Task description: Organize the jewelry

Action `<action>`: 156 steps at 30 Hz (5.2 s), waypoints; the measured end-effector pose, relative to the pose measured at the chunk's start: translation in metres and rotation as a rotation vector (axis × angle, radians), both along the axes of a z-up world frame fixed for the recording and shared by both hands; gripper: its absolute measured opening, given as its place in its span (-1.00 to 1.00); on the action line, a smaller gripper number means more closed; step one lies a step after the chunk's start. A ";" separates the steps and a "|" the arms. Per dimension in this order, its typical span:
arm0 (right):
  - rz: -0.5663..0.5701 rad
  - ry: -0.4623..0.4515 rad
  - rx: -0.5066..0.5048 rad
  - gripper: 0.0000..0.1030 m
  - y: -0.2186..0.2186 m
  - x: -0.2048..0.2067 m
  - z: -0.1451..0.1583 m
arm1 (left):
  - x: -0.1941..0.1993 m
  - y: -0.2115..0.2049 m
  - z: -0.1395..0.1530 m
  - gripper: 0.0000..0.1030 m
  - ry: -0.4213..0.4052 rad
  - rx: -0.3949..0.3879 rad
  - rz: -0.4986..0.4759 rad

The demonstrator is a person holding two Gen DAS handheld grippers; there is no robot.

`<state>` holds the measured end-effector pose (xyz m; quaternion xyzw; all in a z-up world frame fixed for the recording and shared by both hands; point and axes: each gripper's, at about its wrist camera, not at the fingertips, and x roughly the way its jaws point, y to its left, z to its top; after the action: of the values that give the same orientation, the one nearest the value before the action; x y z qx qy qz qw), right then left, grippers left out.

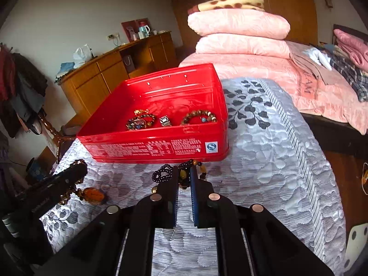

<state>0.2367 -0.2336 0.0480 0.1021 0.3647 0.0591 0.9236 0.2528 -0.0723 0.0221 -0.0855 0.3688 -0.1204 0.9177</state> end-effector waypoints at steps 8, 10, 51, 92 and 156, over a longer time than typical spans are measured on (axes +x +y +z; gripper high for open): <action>0.000 -0.047 -0.027 -0.81 0.004 -0.010 0.021 | -0.013 0.009 0.026 -0.72 -0.083 0.009 0.001; 0.003 -0.055 -0.031 -0.81 0.005 -0.013 0.025 | -0.014 0.010 0.030 -0.72 -0.095 0.013 0.003; 0.004 -0.049 -0.057 -0.81 0.004 0.128 0.040 | 0.139 -0.031 0.052 -0.72 -0.126 0.045 -0.036; -0.115 -0.227 -0.124 0.88 -0.007 -0.010 0.056 | -0.013 0.016 0.079 0.89 -0.322 0.146 0.080; -0.075 -0.530 -0.143 0.88 0.014 -0.128 0.116 | -0.138 0.031 0.132 0.89 -0.617 0.197 0.116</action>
<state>0.1084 -0.2199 0.1639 0.0311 0.1094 0.0235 0.9932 0.1143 -0.0415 0.1542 0.0234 0.0779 -0.0521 0.9953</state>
